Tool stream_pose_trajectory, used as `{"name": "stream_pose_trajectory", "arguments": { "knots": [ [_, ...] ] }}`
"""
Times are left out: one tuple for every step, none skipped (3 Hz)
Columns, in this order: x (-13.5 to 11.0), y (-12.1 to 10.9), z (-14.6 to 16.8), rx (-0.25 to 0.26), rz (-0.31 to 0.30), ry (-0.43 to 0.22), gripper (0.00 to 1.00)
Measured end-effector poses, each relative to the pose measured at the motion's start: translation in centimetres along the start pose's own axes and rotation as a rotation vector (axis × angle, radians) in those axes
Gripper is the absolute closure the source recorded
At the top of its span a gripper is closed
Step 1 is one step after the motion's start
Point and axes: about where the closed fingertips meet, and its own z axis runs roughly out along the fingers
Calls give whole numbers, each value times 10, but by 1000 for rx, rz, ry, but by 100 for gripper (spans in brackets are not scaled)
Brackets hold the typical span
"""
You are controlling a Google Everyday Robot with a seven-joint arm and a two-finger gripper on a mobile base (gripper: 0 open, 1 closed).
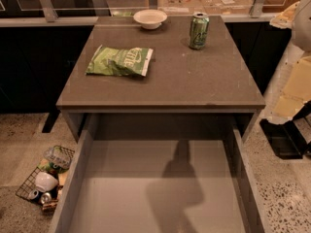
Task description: Place green can into top drawer
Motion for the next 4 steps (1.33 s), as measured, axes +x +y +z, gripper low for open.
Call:
{"name": "stream_pose_trajectory", "arguments": {
  "knots": [
    [0,0,0,0,0,0,0],
    [9,-14,-2,44,39,-33,0],
    [35,-61,-4,155,111,-127,0],
    [47,-117,-3,273,144,-274,0]
  ]
}}
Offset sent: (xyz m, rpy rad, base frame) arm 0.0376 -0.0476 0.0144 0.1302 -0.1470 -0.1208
